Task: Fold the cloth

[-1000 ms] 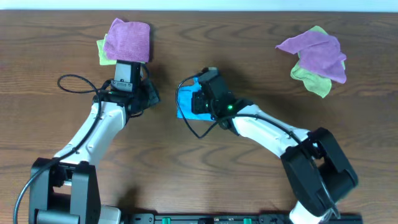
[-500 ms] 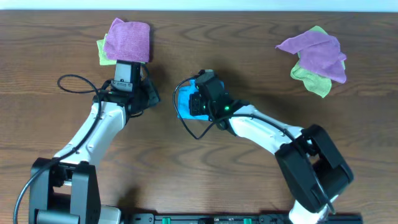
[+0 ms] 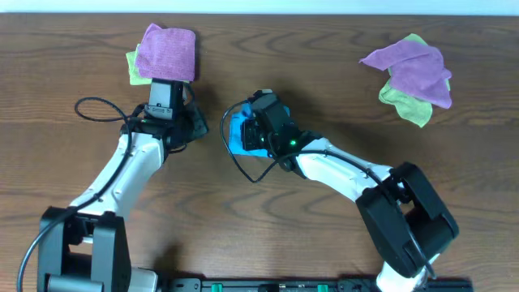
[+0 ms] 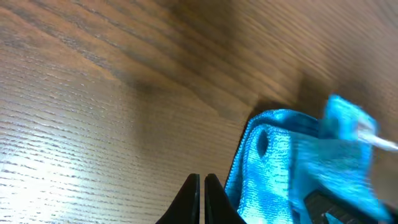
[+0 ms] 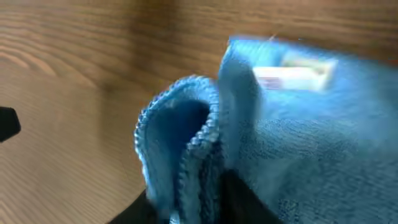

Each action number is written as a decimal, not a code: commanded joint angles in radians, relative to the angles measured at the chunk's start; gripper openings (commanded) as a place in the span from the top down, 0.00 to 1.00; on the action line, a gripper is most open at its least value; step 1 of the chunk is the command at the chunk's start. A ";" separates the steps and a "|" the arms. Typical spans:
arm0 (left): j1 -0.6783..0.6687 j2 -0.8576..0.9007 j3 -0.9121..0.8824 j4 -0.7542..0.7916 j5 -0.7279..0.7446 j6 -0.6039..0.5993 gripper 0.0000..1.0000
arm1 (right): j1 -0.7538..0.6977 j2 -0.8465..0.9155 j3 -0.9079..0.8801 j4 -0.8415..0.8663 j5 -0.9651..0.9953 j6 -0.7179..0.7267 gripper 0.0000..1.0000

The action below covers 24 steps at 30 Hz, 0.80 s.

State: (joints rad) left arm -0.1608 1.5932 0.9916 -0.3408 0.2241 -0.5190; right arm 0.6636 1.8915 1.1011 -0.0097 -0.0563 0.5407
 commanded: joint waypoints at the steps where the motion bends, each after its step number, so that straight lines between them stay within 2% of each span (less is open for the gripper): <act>1: 0.005 -0.041 -0.005 -0.004 -0.023 0.018 0.94 | 0.013 0.009 0.027 0.003 -0.035 -0.008 0.65; 4: 0.005 -0.058 -0.005 -0.004 -0.035 0.018 0.94 | 0.023 0.009 0.027 0.005 -0.080 -0.035 0.55; 9: 0.005 -0.071 -0.005 -0.008 -0.048 0.018 0.94 | 0.039 0.009 0.027 0.004 -0.122 -0.034 0.49; 24: 0.005 -0.071 -0.005 -0.015 -0.057 0.018 0.94 | 0.061 0.008 0.056 0.047 -0.257 -0.014 0.42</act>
State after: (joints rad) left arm -0.1608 1.5368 0.9916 -0.3515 0.1905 -0.5186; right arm 0.7101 1.8915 1.1164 0.0326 -0.2623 0.5224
